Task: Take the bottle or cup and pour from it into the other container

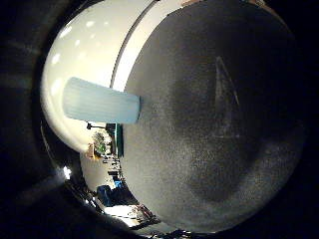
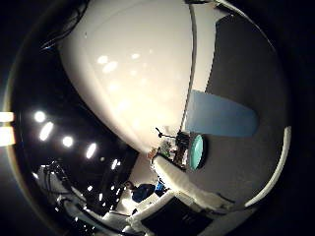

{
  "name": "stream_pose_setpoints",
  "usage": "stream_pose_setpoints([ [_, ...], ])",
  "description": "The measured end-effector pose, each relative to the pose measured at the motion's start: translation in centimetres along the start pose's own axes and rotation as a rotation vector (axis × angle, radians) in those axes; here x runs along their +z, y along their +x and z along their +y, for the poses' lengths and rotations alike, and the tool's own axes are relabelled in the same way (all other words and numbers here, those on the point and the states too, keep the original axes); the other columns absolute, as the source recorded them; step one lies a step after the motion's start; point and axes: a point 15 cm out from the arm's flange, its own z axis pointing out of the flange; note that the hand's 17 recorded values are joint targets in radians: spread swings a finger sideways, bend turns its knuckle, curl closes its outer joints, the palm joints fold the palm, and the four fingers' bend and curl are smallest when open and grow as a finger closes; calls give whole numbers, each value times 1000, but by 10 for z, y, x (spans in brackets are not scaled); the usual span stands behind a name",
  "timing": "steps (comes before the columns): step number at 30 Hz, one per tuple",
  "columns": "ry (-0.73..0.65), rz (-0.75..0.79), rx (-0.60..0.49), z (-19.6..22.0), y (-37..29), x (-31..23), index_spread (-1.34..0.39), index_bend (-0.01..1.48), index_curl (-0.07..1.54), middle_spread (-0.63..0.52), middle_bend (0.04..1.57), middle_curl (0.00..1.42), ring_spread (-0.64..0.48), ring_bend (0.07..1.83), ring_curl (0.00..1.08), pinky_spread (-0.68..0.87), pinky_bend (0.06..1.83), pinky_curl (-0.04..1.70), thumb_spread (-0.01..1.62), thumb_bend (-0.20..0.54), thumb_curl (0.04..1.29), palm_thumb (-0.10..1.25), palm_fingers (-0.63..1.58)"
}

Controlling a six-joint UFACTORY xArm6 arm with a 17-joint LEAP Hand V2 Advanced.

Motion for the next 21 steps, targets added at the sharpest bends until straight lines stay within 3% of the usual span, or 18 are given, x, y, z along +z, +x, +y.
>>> stream_pose_setpoints([
  [21,-93,-23,-39,-3,-20,71,-167,143,241,128,281,330,175,484,244,433,597,286,966,-29,297,479,73],
])
